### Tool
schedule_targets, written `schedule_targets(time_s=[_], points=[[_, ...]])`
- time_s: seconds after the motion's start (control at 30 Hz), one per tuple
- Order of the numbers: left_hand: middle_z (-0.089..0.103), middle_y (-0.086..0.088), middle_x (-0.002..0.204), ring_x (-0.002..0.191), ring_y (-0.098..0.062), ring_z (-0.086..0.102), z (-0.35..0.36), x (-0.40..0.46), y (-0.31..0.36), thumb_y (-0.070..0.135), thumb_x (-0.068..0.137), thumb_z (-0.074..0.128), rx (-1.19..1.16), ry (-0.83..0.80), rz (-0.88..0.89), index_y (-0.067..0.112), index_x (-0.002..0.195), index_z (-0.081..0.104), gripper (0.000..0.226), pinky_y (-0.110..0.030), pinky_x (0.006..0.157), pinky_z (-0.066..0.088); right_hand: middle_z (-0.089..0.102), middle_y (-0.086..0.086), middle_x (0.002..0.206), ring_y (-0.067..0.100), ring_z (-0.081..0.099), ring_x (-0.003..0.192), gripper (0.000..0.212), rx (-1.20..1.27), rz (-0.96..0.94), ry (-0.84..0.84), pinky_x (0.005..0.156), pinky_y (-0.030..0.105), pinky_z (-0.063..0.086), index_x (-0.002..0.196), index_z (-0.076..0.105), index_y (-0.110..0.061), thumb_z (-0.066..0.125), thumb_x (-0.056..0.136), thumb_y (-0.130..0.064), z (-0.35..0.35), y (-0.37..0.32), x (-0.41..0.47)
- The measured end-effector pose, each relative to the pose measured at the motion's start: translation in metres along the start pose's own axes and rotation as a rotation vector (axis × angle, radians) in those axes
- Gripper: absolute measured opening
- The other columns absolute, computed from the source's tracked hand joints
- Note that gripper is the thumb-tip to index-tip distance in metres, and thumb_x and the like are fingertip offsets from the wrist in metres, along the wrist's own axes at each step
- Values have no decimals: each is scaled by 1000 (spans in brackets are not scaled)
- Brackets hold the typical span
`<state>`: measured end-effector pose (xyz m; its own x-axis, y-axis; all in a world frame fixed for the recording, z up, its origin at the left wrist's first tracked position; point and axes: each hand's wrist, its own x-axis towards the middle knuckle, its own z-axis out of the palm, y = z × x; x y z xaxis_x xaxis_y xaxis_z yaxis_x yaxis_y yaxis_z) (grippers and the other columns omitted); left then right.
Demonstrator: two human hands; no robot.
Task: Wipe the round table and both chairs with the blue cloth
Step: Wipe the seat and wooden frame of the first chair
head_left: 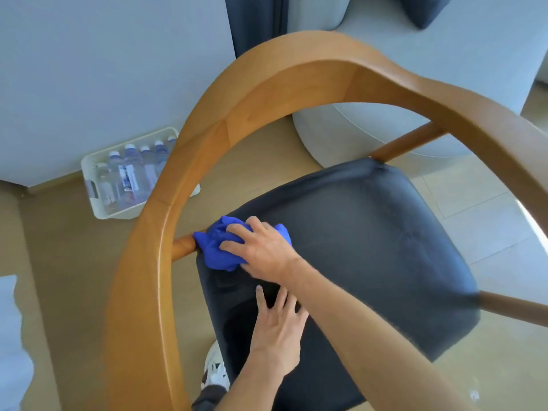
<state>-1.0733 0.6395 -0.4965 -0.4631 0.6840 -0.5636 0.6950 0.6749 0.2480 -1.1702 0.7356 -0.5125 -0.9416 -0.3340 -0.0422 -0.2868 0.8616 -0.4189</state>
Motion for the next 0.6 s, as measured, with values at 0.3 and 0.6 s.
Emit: schedule_targets(time_s=[0.3, 0.6], points=[[-21, -11, 157, 144, -34, -15, -16, -22, -18, 26, 92, 52, -84, -71, -201, 24, 152, 4, 77, -66, 108, 16, 51, 15, 130, 45, 47, 96, 51, -169, 732, 289, 80, 54, 49, 123, 57, -20, 71, 76, -7, -61, 132, -140], [27, -21, 153, 137, -45, 29, 9, -31, 5, 53, 57, 81, -233, 49, -391, 26, 139, 43, 95, -67, 84, 44, 36, 11, 145, 43, 38, 116, 43, -4, 1247, 428, 93, 48, 38, 135, 49, -20, 55, 93, -27, -46, 90, -91]])
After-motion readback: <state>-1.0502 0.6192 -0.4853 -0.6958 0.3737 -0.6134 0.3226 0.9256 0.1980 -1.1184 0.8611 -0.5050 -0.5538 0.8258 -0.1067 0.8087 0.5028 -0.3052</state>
